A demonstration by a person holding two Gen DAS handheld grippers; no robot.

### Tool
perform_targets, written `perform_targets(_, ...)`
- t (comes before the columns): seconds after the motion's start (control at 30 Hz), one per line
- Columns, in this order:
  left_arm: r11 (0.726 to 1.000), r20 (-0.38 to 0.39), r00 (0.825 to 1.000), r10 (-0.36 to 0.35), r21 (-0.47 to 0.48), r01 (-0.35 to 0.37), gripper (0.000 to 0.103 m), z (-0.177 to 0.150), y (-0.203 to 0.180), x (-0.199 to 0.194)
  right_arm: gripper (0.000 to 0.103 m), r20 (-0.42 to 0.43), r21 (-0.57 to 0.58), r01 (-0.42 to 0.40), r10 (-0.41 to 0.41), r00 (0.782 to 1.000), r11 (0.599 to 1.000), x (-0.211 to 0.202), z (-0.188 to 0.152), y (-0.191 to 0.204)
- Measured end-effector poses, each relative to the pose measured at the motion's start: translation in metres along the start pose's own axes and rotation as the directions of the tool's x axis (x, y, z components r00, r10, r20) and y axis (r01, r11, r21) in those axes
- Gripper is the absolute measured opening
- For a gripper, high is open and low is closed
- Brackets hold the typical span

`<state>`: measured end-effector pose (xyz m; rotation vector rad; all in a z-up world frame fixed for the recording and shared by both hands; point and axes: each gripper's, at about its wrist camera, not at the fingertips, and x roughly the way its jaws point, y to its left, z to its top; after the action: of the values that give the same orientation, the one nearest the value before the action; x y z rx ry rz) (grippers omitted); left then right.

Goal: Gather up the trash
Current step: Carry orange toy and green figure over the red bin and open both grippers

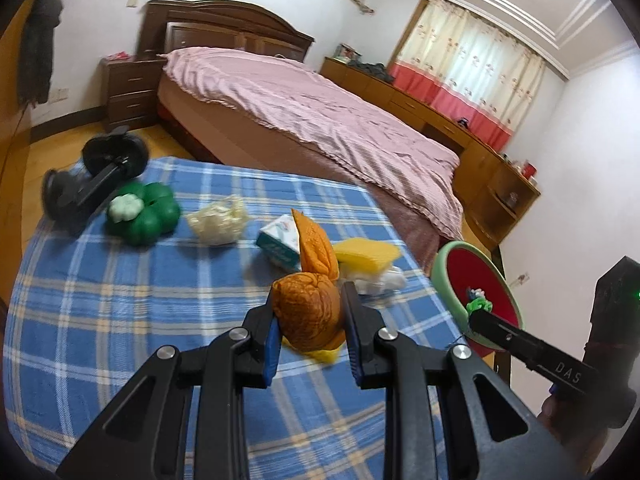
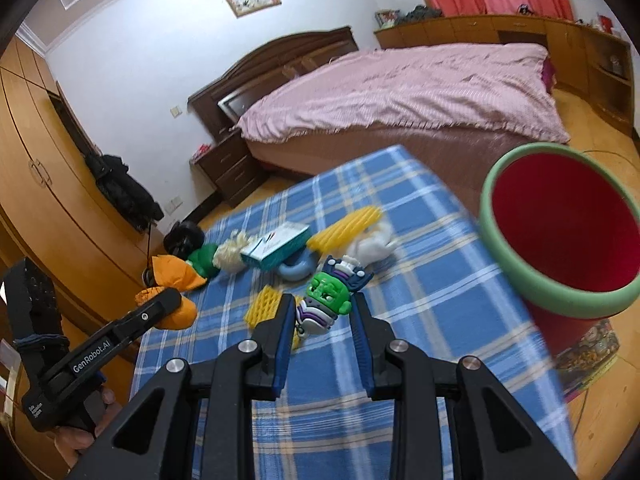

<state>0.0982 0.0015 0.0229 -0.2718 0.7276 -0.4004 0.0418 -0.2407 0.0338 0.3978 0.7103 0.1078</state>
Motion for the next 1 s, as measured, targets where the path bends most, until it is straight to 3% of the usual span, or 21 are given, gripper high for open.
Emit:
perform_targets(0.57,0.977,-0.067,0.989,-0.134,0.156,0.143,0.027,0.017,-0.106,0.035,0.030,0.153,0.094,0.102,-0.116,0.981,0.990,-0.061,0.037,-0.077)
perform_targets(1.0,0.936,-0.132,0.968,-0.213,0.255,0.241,0.027,0.013,-0.180,0.079,0.031,0.178,0.143,0.207,-0.231,0.957,0.968,-0.079,0.050,-0.142)
